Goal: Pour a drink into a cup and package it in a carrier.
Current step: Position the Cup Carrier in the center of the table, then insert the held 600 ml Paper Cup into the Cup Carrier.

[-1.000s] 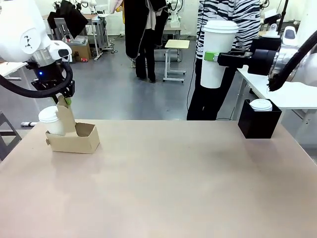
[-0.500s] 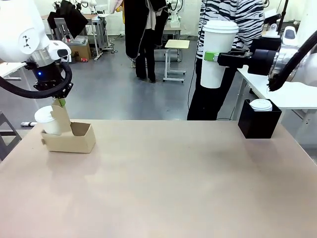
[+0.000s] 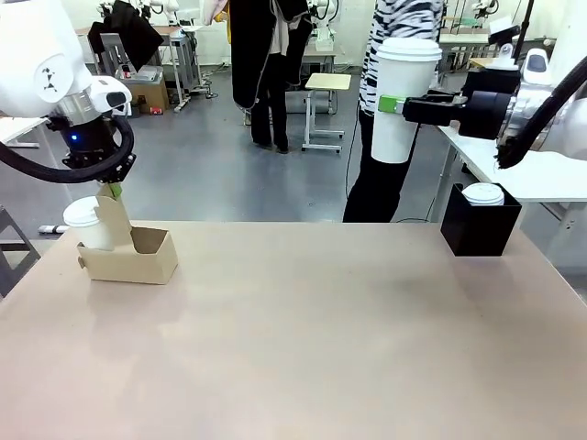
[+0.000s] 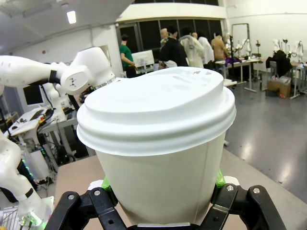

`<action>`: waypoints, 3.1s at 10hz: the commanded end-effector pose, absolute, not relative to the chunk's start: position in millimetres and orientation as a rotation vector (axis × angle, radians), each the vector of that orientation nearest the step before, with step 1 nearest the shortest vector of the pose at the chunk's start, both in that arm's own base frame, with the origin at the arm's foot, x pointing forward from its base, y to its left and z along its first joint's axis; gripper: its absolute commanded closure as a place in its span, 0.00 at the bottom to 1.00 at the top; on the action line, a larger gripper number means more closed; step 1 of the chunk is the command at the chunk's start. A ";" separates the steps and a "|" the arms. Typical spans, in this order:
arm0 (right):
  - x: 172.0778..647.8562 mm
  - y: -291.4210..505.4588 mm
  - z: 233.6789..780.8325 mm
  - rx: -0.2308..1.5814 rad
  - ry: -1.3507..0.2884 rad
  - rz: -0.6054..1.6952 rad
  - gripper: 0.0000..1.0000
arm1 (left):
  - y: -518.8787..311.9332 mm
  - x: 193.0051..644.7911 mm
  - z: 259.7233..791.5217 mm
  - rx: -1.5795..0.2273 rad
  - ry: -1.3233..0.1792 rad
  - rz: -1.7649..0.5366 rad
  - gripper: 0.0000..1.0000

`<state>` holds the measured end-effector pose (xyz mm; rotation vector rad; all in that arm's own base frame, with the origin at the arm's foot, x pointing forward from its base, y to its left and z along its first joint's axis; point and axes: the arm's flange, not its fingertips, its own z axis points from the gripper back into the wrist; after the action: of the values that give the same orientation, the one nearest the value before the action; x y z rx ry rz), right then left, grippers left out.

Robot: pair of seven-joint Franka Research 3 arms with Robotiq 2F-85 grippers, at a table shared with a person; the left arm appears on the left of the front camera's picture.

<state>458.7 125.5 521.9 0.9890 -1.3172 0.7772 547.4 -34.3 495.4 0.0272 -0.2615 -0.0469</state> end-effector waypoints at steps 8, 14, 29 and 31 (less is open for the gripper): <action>460.7 127.3 526.3 0.994 -1.338 0.788 0.17 | -101.6 465.2 631.5 -0.054 -0.235 0.082 0.98; 460.7 127.3 526.3 0.994 -1.338 0.788 0.17 | -258.5 403.8 614.5 -0.025 -0.214 0.096 0.98; 460.7 127.3 526.3 0.994 -1.338 0.788 0.17 | -377.5 397.7 486.6 0.025 -0.194 -0.015 0.98; 460.7 127.3 526.3 0.994 -1.338 0.788 0.17 | -377.5 397.7 486.6 0.025 -0.194 -0.015 0.98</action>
<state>458.7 125.8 522.3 0.9888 -1.3177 0.7787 396.6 -379.6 487.2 0.0203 -0.2012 -0.0103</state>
